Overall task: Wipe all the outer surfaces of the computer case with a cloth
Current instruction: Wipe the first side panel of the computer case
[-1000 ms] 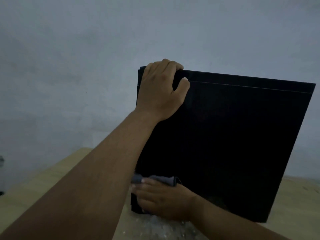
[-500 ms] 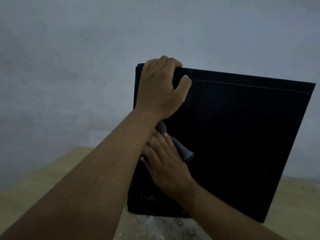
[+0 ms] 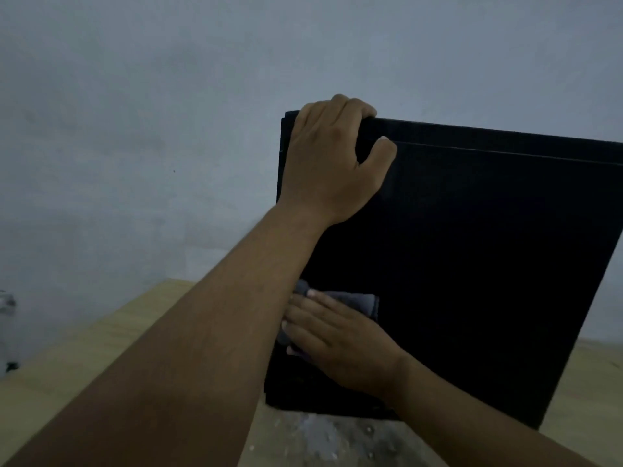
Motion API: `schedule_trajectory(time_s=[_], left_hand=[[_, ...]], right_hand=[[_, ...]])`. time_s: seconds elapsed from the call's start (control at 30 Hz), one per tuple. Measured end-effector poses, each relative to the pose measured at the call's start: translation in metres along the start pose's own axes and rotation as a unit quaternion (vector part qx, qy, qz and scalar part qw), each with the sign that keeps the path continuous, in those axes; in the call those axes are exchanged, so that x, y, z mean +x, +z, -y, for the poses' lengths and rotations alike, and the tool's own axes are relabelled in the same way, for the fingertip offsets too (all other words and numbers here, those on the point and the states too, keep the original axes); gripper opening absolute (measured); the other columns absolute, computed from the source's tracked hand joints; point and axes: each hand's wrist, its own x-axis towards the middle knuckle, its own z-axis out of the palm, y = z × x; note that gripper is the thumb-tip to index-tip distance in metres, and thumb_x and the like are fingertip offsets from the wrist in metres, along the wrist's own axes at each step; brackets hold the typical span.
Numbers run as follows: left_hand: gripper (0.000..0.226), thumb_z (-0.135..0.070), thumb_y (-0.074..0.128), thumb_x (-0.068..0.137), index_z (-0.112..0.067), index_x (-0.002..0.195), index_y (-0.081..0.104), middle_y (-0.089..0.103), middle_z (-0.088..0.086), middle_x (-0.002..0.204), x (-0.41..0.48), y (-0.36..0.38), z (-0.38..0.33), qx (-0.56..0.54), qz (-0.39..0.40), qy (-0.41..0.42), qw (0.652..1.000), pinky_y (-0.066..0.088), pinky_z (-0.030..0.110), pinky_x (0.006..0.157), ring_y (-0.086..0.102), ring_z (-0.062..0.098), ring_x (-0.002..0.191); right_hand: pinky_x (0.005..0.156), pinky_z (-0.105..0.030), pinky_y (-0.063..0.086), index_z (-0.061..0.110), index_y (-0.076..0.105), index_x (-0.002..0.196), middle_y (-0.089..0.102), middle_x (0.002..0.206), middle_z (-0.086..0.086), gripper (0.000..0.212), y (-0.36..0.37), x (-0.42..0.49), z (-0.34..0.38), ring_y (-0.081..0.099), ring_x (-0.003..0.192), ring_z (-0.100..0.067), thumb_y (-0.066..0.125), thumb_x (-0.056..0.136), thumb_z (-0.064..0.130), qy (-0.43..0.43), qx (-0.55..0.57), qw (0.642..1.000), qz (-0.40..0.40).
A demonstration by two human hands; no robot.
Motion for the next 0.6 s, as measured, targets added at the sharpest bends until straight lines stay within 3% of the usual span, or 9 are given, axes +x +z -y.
schedule_trajectory(time_s=[0.1, 0.2, 0.27, 0.37, 0.43, 0.6], left_hand=[[0.046, -0.044, 0.04, 0.084, -0.014, 0.107, 0.066, 0.063, -0.006, 0.102, -0.001, 0.001, 0.001, 0.004, -0.009, 0.001, 1.0, 0.032, 0.025, 0.101, 0.045, 0.006, 0.097], [0.046, -0.044, 0.04, 0.084, -0.015, 0.108, 0.065, 0.062, -0.007, 0.103, -0.001, 0.001, 0.003, 0.006, -0.004, 0.007, 1.0, 0.031, 0.024, 0.102, 0.044, 0.005, 0.098], [0.045, -0.044, 0.04, 0.084, -0.014, 0.109, 0.065, 0.062, -0.007, 0.104, -0.001, 0.0, 0.004, 0.005, -0.003, 0.008, 1.0, 0.031, 0.024, 0.102, 0.044, 0.005, 0.098], [0.046, -0.043, 0.041, 0.084, -0.014, 0.109, 0.065, 0.063, -0.006, 0.105, -0.001, 0.0, 0.002, 0.004, -0.007, 0.01, 1.0, 0.031, 0.025, 0.102, 0.043, 0.004, 0.098], [0.047, -0.044, 0.04, 0.084, -0.015, 0.109, 0.065, 0.063, -0.006, 0.105, -0.001, 0.0, 0.002, 0.001, -0.002, 0.007, 1.0, 0.03, 0.023, 0.101, 0.043, 0.005, 0.099], [0.046, -0.045, 0.04, 0.084, -0.015, 0.108, 0.065, 0.063, -0.006, 0.105, 0.001, 0.0, 0.003, -0.008, 0.004, 0.006, 1.0, 0.028, 0.019, 0.097, 0.046, 0.006, 0.099]], right_hand=[[0.119, -0.043, 0.028, 0.004, 0.064, 0.121, 0.054, 0.141, -0.015, 0.029, 0.009, 0.003, 0.021, 0.041, 0.139, -0.028, 0.053, 0.103, 0.025, 0.066, 0.041, 0.997, -0.016], [0.124, -0.039, 0.014, 0.007, 0.065, 0.104, 0.063, 0.122, -0.013, 0.021, 0.02, -0.009, 0.04, 0.051, 0.126, -0.029, 0.048, 0.105, 0.021, -0.021, 0.097, 0.994, 0.043], [0.124, -0.035, 0.003, 0.011, 0.066, 0.107, 0.063, 0.128, -0.009, 0.029, 0.023, -0.021, 0.041, 0.046, 0.132, -0.024, 0.038, 0.108, 0.02, -0.077, 0.077, 0.99, 0.088], [0.124, -0.034, 0.002, 0.014, 0.064, 0.119, 0.055, 0.141, -0.007, 0.036, 0.021, -0.023, 0.028, 0.039, 0.139, -0.02, 0.03, 0.109, 0.022, -0.145, 0.041, 0.983, 0.107], [0.124, -0.035, 0.007, 0.013, 0.065, 0.115, 0.056, 0.141, -0.009, 0.03, 0.015, -0.017, 0.014, 0.043, 0.137, -0.021, 0.039, 0.107, 0.026, -0.162, 0.055, 0.981, 0.094], [0.12, -0.042, 0.025, 0.012, 0.07, 0.108, 0.058, 0.139, -0.007, 0.031, -0.009, -0.003, -0.021, 0.046, 0.137, -0.017, 0.046, 0.106, 0.031, -0.004, 0.046, 0.998, -0.043]])
